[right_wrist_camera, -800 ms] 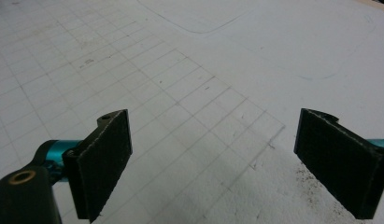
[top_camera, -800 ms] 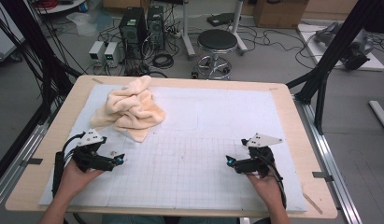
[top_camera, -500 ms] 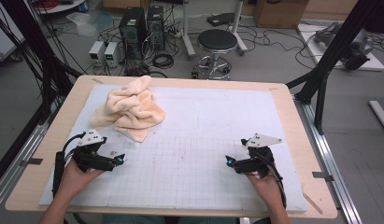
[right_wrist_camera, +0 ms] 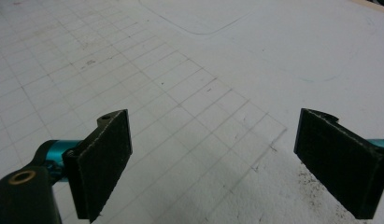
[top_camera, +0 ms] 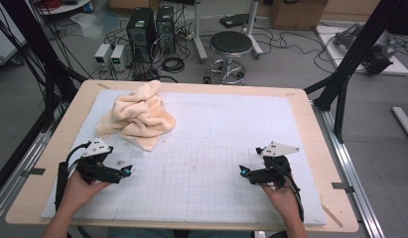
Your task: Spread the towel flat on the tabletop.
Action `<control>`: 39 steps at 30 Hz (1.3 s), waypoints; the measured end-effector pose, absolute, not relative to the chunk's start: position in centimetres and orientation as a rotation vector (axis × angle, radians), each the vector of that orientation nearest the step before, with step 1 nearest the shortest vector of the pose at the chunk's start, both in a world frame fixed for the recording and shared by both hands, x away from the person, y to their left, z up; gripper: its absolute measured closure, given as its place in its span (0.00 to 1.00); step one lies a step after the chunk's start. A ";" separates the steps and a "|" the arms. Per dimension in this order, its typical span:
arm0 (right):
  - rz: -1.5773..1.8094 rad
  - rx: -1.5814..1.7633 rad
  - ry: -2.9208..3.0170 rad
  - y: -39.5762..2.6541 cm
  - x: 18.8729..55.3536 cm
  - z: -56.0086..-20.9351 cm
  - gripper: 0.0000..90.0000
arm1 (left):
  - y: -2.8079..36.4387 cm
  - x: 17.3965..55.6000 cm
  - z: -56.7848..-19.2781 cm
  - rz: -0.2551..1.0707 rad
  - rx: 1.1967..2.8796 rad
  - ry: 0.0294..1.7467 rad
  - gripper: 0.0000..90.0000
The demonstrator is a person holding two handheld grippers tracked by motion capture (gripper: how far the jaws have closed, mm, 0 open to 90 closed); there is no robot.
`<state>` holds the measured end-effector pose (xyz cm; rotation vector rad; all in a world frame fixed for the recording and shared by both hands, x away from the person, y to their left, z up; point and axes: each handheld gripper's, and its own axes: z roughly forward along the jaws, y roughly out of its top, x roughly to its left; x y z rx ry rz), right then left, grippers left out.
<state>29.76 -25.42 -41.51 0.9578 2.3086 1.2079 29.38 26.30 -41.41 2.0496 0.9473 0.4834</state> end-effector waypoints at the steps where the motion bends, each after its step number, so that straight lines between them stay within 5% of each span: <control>1: 1.208 0.958 2.309 -25.4 29.8 -41.5 0.12 | 26.3 29.4 -41.4 0.483 2.050 0.947 0.02; 21: 1.203 0.959 2.312 -25.2 29.7 -41.5 0.12 | 25.2 30.3 -37.8 0.478 2.039 0.871 0.04; 39: 1.220 0.950 2.308 -25.3 29.8 -41.4 0.12 | 26.1 39.2 -31.1 0.557 1.998 0.954 0.12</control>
